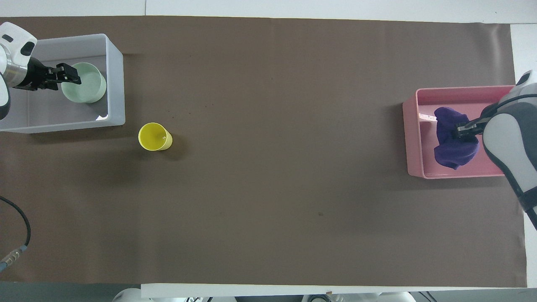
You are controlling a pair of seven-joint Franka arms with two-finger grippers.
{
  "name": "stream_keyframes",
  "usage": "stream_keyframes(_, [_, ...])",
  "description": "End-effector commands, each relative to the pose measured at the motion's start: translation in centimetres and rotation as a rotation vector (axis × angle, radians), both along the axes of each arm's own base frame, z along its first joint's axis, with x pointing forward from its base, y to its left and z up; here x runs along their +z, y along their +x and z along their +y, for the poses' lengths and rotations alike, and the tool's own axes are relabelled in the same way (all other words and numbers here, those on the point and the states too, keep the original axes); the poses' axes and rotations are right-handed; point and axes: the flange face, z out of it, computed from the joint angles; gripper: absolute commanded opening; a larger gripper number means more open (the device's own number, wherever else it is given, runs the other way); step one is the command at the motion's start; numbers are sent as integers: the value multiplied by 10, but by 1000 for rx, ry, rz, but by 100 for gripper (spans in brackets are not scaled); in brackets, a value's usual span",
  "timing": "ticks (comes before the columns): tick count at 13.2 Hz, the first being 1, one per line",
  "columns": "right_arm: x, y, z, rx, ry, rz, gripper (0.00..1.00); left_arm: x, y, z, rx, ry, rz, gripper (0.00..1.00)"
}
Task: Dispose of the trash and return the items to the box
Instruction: 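Lower the cup into the box while the right gripper drops the cloth, then grasp the yellow cup with the left gripper while the right gripper withdraws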
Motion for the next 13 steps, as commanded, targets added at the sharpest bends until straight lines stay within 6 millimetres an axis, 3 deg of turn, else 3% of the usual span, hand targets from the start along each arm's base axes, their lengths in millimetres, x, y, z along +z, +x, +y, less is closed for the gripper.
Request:
stream_keyframes(1, [-11, -11, 8, 23, -12, -1, 11, 67, -46, -47, 22, -28, 84, 100])
stream_keyframes(2, [-13, -12, 12, 32, -10, 5, 22, 65, -63, -74, 48, -25, 157, 100])
stream_keyframes(4, [-12, -12, 12, 34, -10, 5, 72, 47, -95, -128, 47, -13, 209, 100])
stream_keyframes(6, [-11, -11, 12, 32, -9, 11, 95, 23, -125, -151, 68, -14, 177, 100])
stream_keyframes(7, [-3, -6, 15, 40, -11, -1, 99, 7, -140, -162, 69, -21, 142, 100])
stream_keyframes(9, [18, 5, 35, 68, -9, -4, 99, -18, -154, -160, 76, -28, 93, 100])
stream_keyframes(12, [39, 25, 92, 69, -5, -37, 99, -42, -160, -155, 76, -21, 103, 96])
stream_keyframes(13, [43, 26, 117, 53, -8, -42, 99, -46, -159, -154, 91, -24, 91, 67])
